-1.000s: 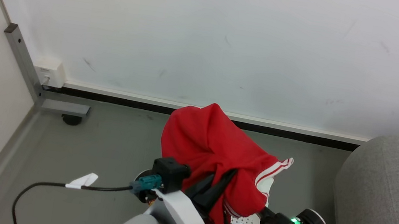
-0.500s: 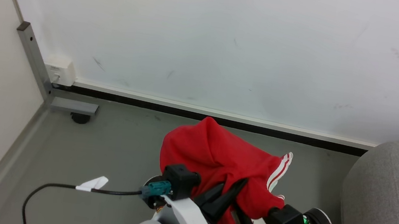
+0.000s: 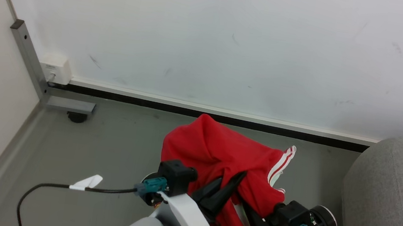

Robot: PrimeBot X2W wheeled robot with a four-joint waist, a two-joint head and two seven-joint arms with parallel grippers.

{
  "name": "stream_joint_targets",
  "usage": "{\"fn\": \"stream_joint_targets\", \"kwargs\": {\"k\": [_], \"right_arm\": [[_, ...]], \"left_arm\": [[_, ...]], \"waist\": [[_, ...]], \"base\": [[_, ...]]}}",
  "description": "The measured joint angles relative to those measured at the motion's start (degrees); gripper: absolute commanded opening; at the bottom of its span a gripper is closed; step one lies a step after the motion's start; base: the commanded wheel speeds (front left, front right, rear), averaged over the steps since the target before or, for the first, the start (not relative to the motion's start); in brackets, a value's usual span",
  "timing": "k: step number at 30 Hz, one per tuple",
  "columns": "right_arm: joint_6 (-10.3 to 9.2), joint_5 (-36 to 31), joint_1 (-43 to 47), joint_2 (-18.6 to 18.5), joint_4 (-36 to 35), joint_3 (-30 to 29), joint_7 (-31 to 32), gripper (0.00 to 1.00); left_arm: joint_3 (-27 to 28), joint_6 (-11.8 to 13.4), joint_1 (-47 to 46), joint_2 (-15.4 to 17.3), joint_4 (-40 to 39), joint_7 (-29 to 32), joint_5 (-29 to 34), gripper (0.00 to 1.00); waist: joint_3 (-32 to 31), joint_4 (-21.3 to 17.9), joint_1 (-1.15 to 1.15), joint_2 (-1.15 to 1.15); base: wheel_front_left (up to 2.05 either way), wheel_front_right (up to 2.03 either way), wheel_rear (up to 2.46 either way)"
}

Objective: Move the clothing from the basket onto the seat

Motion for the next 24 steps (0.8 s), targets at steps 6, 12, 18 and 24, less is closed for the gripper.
{"fn": "stream_joint_targets", "kwargs": {"k": [6,12,18,24], "right_arm": [[0.00,0.3,0.0,0.0,-0.5,-0.2,0.0,0.00],[0.00,0.6,-0.1,-0.3,-2.0,-1.3,0.0,0.00],[0.00,0.5,-0.2,-1.3,-3.5,-3.5,0.0,0.00],[0.00,0.2,-0.2,-3.1,-5.3,-7.1,0.0,0.00]], "left_arm": [[0.3,0.3,-0.2,0.2,0.0,-0.5,-0.2,0.00],[1.0,0.9,-1.0,0.6,0.1,-1.0,-0.2,1.00],[1.6,1.4,-1.2,0.8,0.9,-1.5,-0.3,1.00],[1.6,1.5,-1.3,1.0,1.1,-2.0,-0.4,1.00]], "waist": [[0.2,-0.5,0.00,0.00],[0.8,-1.5,0.00,0.00],[1.2,-2.8,0.00,0.00],[1.6,-4.8,0.00,0.00]], "base": [[0.00,0.00,0.00],[0.00,0.00,0.00],[0.00,0.00,0.00],[0.00,0.00,0.00]]}}
